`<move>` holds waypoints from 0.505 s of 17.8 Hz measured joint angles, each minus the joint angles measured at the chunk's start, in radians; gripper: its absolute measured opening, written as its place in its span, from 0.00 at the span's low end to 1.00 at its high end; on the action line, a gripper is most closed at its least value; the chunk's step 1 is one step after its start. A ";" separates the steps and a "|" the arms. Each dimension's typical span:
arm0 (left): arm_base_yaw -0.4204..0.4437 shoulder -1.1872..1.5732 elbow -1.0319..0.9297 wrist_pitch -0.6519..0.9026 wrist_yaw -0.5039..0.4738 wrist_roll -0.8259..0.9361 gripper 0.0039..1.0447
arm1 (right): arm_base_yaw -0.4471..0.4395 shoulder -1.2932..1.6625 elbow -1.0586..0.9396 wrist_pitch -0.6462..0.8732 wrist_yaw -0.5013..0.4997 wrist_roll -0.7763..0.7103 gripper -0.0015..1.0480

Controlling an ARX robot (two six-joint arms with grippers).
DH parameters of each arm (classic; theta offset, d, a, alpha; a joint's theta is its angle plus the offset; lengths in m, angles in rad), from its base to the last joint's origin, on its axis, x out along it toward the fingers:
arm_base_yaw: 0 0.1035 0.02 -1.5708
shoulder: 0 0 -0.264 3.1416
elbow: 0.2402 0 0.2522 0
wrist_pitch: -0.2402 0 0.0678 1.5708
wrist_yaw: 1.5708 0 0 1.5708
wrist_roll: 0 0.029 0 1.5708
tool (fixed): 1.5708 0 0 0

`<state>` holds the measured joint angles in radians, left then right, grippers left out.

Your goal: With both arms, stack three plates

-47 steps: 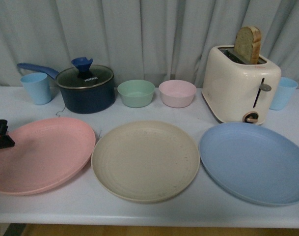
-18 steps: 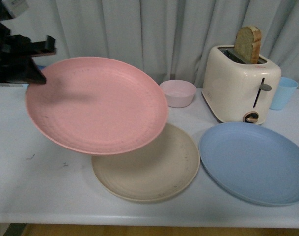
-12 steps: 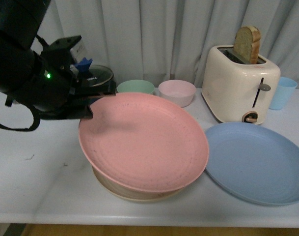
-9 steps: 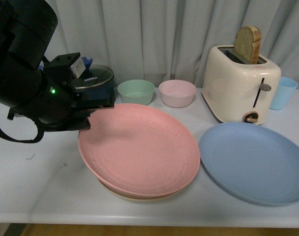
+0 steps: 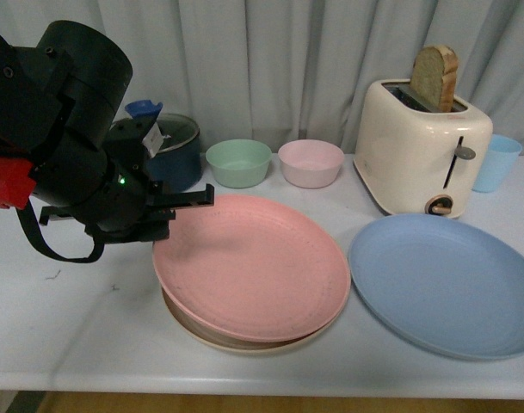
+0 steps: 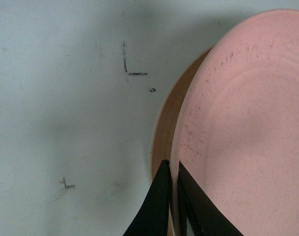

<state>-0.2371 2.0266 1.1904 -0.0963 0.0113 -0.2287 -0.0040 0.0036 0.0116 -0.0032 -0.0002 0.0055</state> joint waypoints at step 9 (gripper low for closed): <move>0.000 -0.351 -0.230 0.176 0.019 0.150 0.96 | 0.000 0.000 0.000 0.000 0.000 0.000 0.94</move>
<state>-0.2367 1.6760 0.9600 0.0799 0.0299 -0.0792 -0.0040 0.0036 0.0116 -0.0032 -0.0002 0.0055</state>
